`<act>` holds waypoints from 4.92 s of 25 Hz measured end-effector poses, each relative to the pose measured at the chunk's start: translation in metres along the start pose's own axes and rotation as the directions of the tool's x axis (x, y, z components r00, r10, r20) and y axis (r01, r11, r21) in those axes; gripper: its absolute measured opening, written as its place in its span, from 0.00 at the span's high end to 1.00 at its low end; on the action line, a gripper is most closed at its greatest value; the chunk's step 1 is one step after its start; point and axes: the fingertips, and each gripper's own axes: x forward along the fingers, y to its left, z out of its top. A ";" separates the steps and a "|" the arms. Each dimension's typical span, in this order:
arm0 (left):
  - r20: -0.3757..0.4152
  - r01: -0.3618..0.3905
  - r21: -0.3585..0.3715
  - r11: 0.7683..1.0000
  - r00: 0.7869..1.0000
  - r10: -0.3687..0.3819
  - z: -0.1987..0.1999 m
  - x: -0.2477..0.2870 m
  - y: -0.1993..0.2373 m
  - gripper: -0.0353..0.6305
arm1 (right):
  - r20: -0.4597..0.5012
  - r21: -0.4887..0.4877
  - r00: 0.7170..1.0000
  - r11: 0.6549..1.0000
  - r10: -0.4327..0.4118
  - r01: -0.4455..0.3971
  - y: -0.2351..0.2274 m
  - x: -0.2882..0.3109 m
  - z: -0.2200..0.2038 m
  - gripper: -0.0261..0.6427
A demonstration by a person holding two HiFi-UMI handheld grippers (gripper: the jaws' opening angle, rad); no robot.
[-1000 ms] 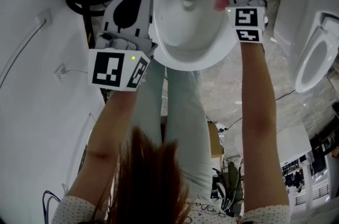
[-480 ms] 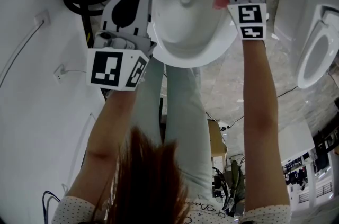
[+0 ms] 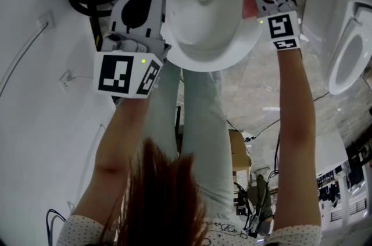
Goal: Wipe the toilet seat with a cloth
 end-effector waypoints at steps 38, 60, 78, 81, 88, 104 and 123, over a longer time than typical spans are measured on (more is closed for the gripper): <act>-0.013 0.052 0.000 0.999 0.999 -0.052 -0.006 0.003 -0.023 0.96 | 0.044 0.064 0.991 0.990 0.124 -0.127 0.042 -0.048 -0.045 0.92; -0.031 0.055 0.003 0.998 0.998 -0.055 -0.016 -0.001 -0.028 0.96 | 0.033 0.080 0.984 0.981 0.176 -0.178 0.085 -0.073 -0.063 0.92; -0.023 0.023 -0.007 1.000 0.999 -0.024 -0.023 -0.021 -0.024 0.96 | 0.011 0.067 0.971 0.969 0.239 -0.240 0.112 -0.086 -0.071 0.92; -0.021 0.015 -0.011 1.000 1.000 -0.016 -0.024 -0.025 -0.022 0.96 | 0.010 0.072 0.968 0.965 0.251 -0.251 0.117 -0.087 -0.072 0.92; -0.021 0.001 -0.017 1.000 1.000 -0.001 -0.026 -0.030 -0.017 0.96 | 0.002 0.064 0.961 0.959 0.277 -0.276 0.126 -0.090 -0.074 0.92; -0.024 -0.013 -0.020 1.000 1.000 0.013 -0.028 -0.031 -0.009 0.96 | 0.001 0.102 0.957 0.952 0.290 -0.289 0.149 -0.096 -0.074 0.92; -0.033 -0.061 -0.013 0.998 0.998 0.061 -0.029 -0.029 0.014 0.96 | 0.003 0.175 0.973 0.958 0.230 -0.227 0.181 -0.102 -0.072 0.92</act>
